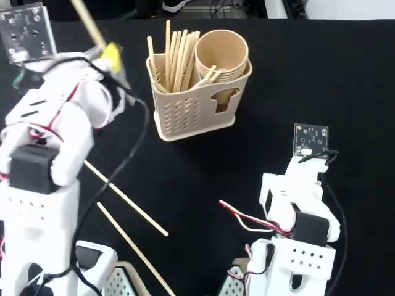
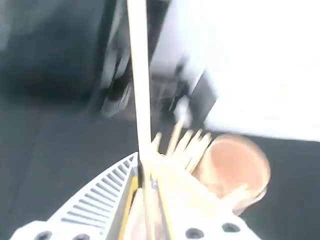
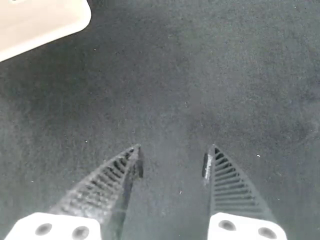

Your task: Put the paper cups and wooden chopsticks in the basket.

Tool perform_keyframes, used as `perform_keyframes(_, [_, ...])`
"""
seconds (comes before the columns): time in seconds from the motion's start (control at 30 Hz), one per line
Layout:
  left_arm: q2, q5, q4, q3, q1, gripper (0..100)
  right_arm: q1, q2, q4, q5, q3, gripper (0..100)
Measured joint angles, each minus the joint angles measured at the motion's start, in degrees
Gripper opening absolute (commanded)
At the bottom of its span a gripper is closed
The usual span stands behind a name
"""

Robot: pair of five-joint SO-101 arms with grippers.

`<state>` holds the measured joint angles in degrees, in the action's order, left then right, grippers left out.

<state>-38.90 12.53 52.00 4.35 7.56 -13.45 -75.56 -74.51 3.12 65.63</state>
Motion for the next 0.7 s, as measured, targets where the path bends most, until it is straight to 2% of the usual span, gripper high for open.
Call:
perform_keyframes(0.17, [-0.4,-8.0,-25.6,14.3,3.8,3,0.0,0.0,0.0,0.0,0.0,20.8])
perform_keyframes(0.27, [-0.4,-11.8,-35.2,21.8,6.4,3,0.0,0.0,0.0,0.0,0.0,20.8])
perform_keyframes(0.5, [-0.4,-13.1,-48.0,32.9,7.8,3,0.0,0.0,0.0,0.0,0.2,20.8])
perform_keyframes(0.7, [-0.4,-13.5,-52.3,40.0,8.8,3,0.0,0.0,0.2,0.0,0.2,20.8])
